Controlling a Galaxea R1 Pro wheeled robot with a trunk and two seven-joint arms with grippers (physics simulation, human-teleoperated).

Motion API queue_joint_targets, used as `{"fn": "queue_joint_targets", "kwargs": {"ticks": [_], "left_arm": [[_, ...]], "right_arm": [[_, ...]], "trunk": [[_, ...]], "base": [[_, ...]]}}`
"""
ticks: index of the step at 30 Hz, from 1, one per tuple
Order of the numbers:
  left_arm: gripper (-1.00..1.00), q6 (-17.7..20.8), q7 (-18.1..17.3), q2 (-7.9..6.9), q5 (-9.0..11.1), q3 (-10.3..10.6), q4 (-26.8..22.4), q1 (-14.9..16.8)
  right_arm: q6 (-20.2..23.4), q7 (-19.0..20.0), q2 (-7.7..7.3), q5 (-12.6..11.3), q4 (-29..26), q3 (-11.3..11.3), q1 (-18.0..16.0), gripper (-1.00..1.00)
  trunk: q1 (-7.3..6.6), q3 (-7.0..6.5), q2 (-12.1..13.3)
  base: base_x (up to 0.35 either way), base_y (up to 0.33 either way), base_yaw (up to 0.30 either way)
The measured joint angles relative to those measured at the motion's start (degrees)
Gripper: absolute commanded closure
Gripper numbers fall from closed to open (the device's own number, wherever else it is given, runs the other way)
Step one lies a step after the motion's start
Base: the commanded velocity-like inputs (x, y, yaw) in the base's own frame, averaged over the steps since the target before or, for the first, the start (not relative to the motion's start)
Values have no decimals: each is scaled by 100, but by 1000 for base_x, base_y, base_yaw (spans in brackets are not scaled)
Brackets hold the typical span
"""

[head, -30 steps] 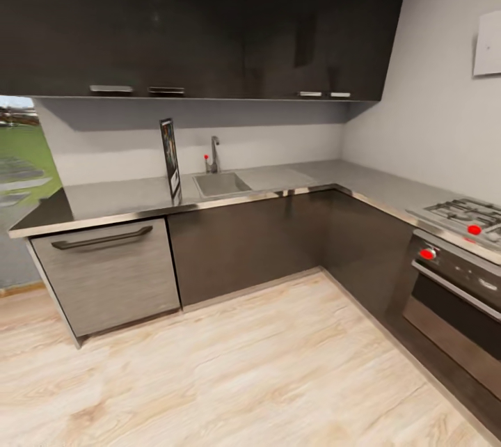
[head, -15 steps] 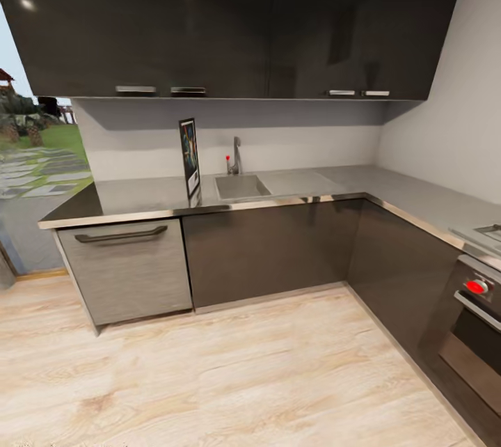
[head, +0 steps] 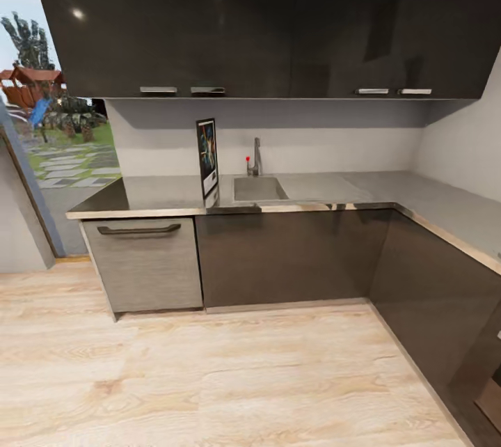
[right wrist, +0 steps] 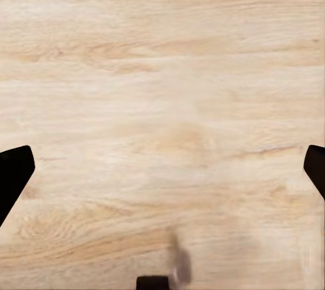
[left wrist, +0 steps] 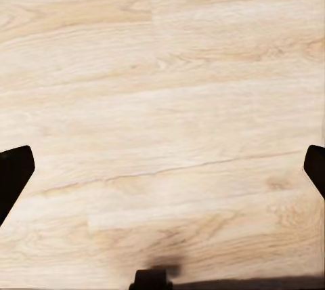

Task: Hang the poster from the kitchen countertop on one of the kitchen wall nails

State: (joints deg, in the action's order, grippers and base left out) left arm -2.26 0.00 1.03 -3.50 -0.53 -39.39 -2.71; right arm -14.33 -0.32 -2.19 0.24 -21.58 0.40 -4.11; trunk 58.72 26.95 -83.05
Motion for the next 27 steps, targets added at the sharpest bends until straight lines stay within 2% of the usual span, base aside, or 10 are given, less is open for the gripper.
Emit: {"fn": "queue_joint_targets", "kwargs": {"ticks": [6,11,19,24,27], "left_arm": [[-100,-4,0,0,0,-1,0,0],[-100,-15,-6,-4,0,-9,-2,0],[-100,-21,-16,-8,4,-12,-2,0],[-100,-32,-22,-24,7,-17,-29,0],[-100,-20,-19,-51,14,-10,-275,0]], "right_arm": [[0,-2,0,0,0,0,0,-100],[4,11,-3,-3,-2,4,0,-100],[6,23,-36,-9,-1,-10,0,-100],[2,18,-44,-26,-15,-39,0,-100],[-4,15,-51,-53,-34,-59,0,-100]], "trunk": [[0,0,0],[1,1,0],[-1,2,0],[0,2,0],[1,2,0]], "base": [[118,-296,295],[47,-65,179],[232,-9,27],[87,-1,3],[19,0,1]]}}
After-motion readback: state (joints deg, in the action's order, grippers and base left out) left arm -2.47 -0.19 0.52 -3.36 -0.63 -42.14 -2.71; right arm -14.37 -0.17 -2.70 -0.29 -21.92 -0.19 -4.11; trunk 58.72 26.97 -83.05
